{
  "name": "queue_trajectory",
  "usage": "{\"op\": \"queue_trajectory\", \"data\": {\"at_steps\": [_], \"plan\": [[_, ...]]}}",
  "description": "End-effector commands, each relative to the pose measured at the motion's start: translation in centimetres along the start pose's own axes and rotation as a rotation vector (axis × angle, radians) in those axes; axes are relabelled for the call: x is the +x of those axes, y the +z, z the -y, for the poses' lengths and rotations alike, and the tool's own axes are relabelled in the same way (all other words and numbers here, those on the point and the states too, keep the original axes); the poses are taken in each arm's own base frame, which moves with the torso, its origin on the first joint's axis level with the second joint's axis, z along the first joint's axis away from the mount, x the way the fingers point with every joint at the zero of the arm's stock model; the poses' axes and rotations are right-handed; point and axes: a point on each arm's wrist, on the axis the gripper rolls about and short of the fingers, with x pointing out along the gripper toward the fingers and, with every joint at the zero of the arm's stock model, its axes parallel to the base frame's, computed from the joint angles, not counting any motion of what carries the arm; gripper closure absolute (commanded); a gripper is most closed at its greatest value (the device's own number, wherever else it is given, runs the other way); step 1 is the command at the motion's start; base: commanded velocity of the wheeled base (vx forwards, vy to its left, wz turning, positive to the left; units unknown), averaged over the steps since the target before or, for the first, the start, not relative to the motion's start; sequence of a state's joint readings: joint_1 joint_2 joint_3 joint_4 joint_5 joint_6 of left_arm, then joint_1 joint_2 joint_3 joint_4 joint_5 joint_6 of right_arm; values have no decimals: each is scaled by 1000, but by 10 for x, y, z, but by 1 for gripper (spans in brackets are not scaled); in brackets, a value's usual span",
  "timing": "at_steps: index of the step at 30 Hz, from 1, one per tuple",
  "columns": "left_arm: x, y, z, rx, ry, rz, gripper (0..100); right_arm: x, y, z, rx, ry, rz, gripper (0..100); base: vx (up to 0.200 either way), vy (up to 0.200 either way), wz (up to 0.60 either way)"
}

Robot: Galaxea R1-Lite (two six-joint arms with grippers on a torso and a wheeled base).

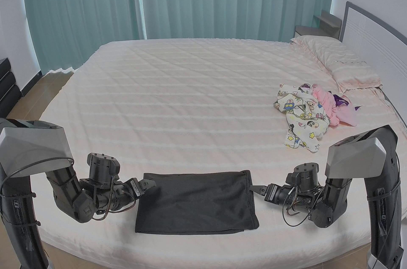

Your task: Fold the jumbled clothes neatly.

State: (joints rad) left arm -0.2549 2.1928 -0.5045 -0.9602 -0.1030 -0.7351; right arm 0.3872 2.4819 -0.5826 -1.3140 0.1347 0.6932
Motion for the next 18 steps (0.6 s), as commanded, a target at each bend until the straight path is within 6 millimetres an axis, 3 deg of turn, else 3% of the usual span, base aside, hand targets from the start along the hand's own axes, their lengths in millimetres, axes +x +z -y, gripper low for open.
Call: {"op": "queue_trajectory", "data": {"at_steps": [1,10,18], "plan": [[9,-16,-14,39,53,-38,0,4,-8,0,-5,4,-18,0,0,0,0],[22,-35,-4,101,0,-41,0,8,-16,1,-16,14,-10,0,0,0,0],[29,-38,-8,96,18,25,0,8,-16,1,-16,14,-10,0,0,0,0]]}}
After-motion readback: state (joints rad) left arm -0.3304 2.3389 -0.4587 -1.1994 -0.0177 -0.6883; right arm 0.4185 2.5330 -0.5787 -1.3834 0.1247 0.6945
